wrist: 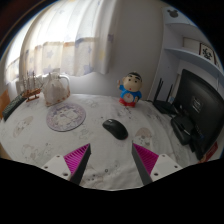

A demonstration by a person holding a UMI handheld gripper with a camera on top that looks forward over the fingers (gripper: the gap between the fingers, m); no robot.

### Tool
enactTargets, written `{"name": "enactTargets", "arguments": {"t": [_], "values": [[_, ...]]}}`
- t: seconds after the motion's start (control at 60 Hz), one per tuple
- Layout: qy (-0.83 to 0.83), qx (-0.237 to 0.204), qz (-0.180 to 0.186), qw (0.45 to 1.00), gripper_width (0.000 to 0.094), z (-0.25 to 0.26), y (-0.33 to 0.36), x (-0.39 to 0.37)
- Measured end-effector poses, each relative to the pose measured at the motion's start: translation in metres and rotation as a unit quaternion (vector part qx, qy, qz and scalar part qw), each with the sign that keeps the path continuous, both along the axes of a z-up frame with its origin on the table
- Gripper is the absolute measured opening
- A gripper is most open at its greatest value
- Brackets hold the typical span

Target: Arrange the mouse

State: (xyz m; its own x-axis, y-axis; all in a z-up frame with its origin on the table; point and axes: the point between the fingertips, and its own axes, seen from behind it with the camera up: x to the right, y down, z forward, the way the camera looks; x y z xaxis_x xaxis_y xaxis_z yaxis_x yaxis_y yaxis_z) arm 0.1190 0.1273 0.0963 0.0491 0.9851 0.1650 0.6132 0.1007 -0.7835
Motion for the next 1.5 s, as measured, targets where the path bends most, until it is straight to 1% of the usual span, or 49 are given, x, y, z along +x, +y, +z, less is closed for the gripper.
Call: {"name": "enactTargets", "arguments": {"t": [0.283, 0.45, 0.533, 0.6, 0.617, 0.7, 0.883, 1.017, 1.05, 1.083, 1.133, 1.167, 1.25, 1.3, 1.417, 1.5], "values": [[0.014, -0.01, -0.001, 1.0, 0.0854, -0.047, 0.04, -0.068], [0.002, -0.021, 0.006, 1.0, 0.0854, -0.081, 0.056, -0.109], [-0.002, -0.034, 0.017, 0.999, 0.0854, -0.094, 0.059, -0.132], [-0.01, -0.034, 0.022, 0.999, 0.0862, -0.102, 0.063, -0.149], [-0.011, -0.039, 0.028, 0.999, 0.0861, -0.103, 0.062, -0.153], [-0.009, -0.049, 0.031, 0.998, 0.0854, -0.104, 0.065, -0.173], [-0.013, -0.045, 0.024, 0.999, 0.0859, -0.107, 0.082, -0.203], [-0.02, -0.061, 0.018, 0.998, 0.0854, -0.111, 0.085, -0.212], [-0.02, -0.061, 0.019, 0.998, 0.0835, -0.111, 0.084, -0.212], [-0.019, -0.061, 0.023, 0.998, 0.0785, -0.11, 0.081, -0.213], [-0.018, -0.061, 0.031, 0.997, 0.0647, -0.111, 0.076, -0.214], [-0.019, -0.059, 0.038, 0.997, 0.0525, -0.111, 0.071, -0.214], [-0.027, -0.029, 0.041, 0.998, 0.046, -0.108, 0.072, -0.215], [-0.025, -0.023, 0.036, 0.999, 0.0429, -0.101, 0.071, -0.217], [-0.002, -0.049, 0.014, 0.999, 0.0409, -0.054, 0.059, -0.225], [0.013, -0.069, 0.019, 0.997, 0.0409, -0.018, 0.025, -0.231]]}}
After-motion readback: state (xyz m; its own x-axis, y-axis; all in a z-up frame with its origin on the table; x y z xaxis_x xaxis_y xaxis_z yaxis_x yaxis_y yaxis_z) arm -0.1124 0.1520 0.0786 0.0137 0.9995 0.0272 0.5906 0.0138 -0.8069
